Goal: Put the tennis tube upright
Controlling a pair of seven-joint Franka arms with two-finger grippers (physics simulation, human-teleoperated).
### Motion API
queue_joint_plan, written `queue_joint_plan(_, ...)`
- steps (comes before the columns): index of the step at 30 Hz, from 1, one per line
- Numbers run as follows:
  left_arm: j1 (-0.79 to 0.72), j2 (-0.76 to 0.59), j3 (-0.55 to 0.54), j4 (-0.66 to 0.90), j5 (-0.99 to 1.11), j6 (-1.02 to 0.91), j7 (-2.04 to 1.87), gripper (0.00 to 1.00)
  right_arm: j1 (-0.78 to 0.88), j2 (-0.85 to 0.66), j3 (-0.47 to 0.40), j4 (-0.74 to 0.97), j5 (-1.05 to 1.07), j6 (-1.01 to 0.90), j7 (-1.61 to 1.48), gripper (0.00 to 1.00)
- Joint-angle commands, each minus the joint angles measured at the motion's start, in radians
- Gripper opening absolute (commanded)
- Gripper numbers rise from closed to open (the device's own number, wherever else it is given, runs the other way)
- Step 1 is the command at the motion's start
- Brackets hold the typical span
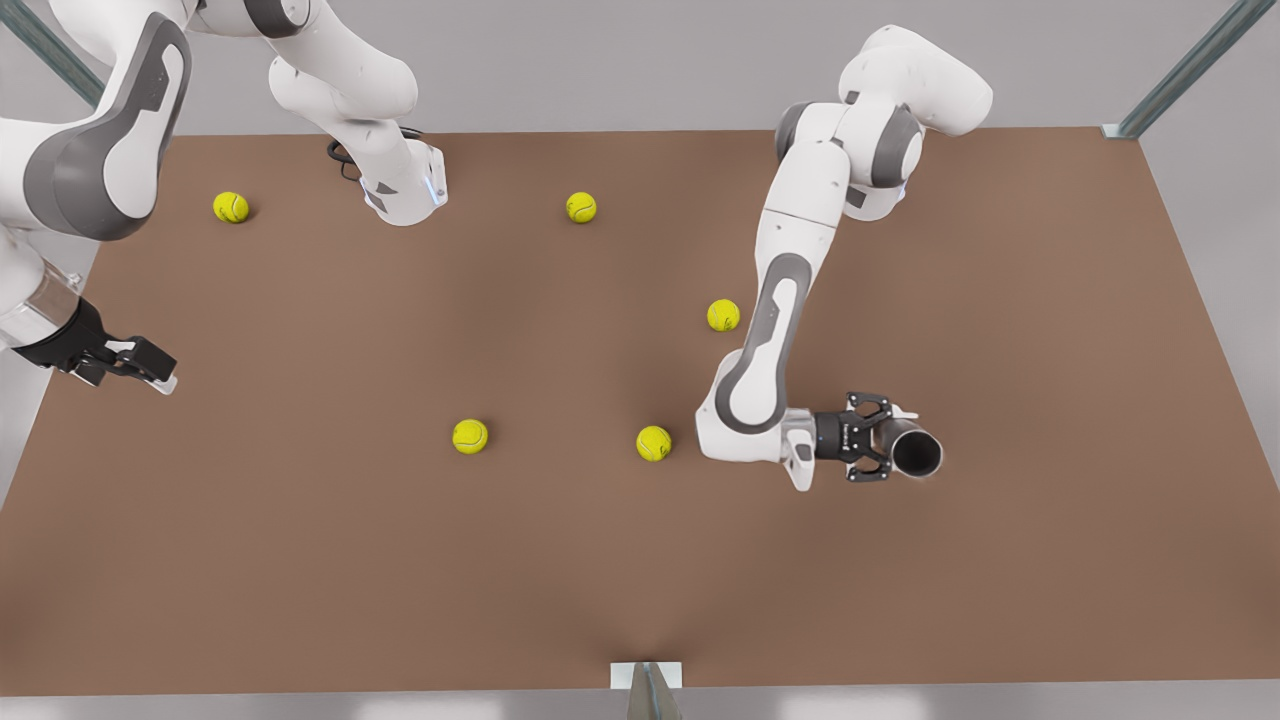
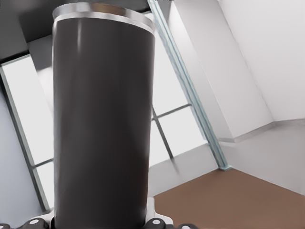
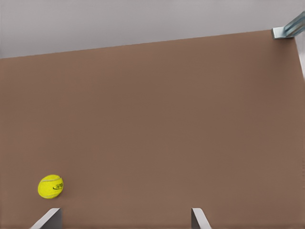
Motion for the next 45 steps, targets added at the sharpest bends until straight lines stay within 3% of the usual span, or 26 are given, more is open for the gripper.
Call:
queue_joint_plan(1, -0.014, -0.001, 0.001, -0.010, 0.003, 0.009, -0.569, 0.71, 0.000, 0.000, -0.001, 0.007, 0.001, -0.001, 0.000, 1.00)
queue_joint_plan(9, -0.014, 0.020, -0.007, -0.007, -0.050, 0.043, -0.746, 0.72, 0.000, 0.000, -0.001, 0.007, 0.001, -0.001, 0.000, 1.00)
queue_joint_plan(19, -0.015, 0.063, -0.011, -0.008, -0.020, -0.003, -0.710, 0.73, 0.000, 0.002, -0.001, 0.007, 0.001, 0.001, 0.000, 1.00)
queue_joint_plan(28, -0.004, 0.025, -0.080, 0.003, -0.119, 0.089, -0.712, 0.73, 0.000, 0.002, -0.001, 0.007, 0.001, 0.001, 0.000, 1.00)
queue_joint_plan(35, -0.003, 0.071, -0.085, 0.003, -0.123, 0.107, -0.712, 0.75, 0.000, 0.002, -0.001, 0.007, 0.001, 0.001, 0.000, 1.00)
queue_joint_plan(37, -0.003, 0.074, -0.085, 0.003, -0.124, 0.107, -0.710, 0.81, 0.000, 0.002, -0.001, 0.007, 0.001, 0.001, 0.000, 1.00)
queue_joint_plan(38, -0.003, 0.074, -0.085, 0.003, -0.126, 0.106, -0.709, 1.00, 0.000, 0.002, -0.001, 0.007, 0.001, 0.001, 0.000, 1.00)
queue_joint_plan(45, -0.004, 0.072, -0.085, 0.003, -0.126, 0.096, -0.703, 1.00, 0.000, 0.002, -0.001, 0.007, 0.001, 0.001, 0.000, 1.00)
